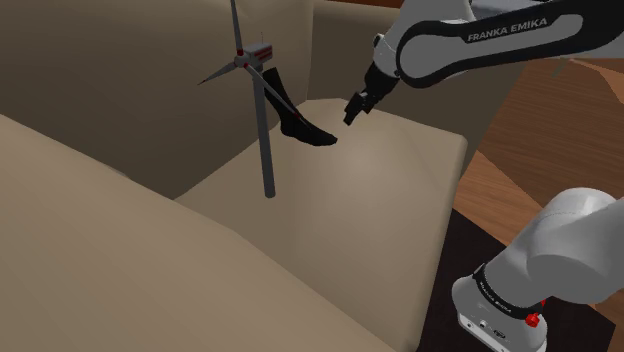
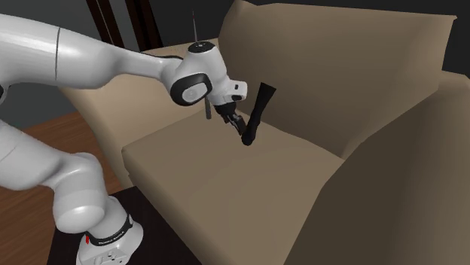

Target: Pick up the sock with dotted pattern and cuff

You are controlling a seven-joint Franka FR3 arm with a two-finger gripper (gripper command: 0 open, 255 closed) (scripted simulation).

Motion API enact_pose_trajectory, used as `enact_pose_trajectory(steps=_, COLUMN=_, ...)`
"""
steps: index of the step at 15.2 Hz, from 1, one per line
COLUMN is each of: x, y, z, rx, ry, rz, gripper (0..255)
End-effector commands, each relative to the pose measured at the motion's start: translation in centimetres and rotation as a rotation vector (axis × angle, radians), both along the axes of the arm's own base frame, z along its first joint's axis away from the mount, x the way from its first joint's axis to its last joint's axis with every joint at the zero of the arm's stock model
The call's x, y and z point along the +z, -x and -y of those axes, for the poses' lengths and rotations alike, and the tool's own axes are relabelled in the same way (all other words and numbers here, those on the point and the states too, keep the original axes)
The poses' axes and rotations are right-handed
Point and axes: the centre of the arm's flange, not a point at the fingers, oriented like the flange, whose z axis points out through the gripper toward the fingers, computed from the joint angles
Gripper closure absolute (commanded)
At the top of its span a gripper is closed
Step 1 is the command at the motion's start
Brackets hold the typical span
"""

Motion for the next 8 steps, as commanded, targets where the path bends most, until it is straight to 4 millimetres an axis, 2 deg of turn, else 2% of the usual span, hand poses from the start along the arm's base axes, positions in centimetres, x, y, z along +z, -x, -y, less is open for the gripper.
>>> enact_pose_trajectory(steps=1, x=-0.6, y=-2.1, z=-1.0, rx=0.018, ry=-0.022, rz=0.036, gripper=0)
enact_pose_trajectory(steps=8, x=-2.4, y=-8.5, z=-4.3, rx=0.082, ry=-0.095, rz=0.152, gripper=0)
